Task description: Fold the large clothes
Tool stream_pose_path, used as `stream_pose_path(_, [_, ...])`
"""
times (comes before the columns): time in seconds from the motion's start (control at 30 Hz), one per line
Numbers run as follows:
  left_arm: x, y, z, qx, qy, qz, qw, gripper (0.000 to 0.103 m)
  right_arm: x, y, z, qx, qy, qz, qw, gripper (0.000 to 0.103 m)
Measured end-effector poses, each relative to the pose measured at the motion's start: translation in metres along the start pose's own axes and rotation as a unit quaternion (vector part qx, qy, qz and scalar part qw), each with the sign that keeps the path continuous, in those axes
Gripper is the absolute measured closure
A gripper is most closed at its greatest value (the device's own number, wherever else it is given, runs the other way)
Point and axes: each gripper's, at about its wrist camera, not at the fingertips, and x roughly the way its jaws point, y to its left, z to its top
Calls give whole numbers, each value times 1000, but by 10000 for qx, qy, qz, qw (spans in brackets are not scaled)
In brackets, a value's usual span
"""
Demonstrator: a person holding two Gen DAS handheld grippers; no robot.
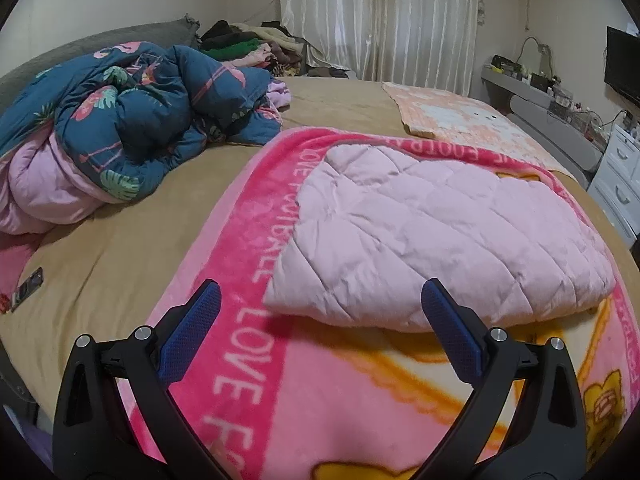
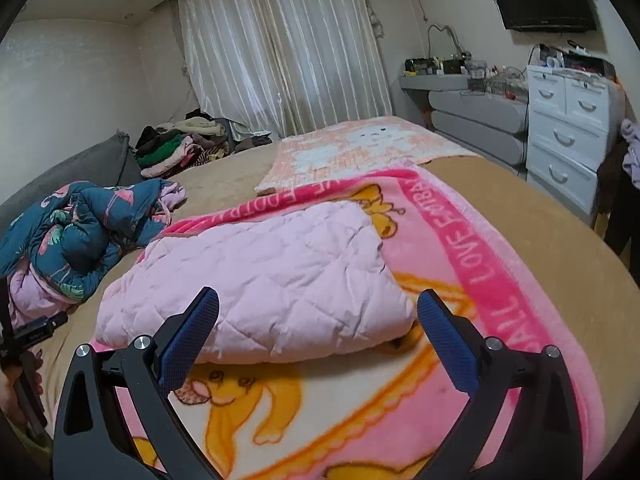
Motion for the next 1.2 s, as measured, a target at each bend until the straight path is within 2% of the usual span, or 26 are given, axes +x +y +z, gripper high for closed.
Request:
stream_pose_path(0.37, [14,-5,-33,-227,368,-117,9990,9,10,-4,-27,269,203,-130,9993,4])
stream_pose_path(0.53, [37,4,-44,-751,740,-310,9939,9,30,-18,-45,732,509,-385,9953,4])
stream_pose_path(0.67, [57,9,-48,-1168,1015,-481,9868,9,55,-30,-55,1083,809,-515,9895,4])
stream_pose_path(0.83, [73,6,-40,-1439,1073,-559,9822,9,90,-44,-58,1559,1075,-543,9804,4])
stream_pose_path(0.93, [84,4,-34,-1705,1063,-700,9771,9,110,-49,-56,1771,1189,-504,9757,4])
stream_pose_path(1.2, [130,6,-22,-2744,1306,-1163,9456,9,160,-57,-54,2267,1538,-104,9617,4])
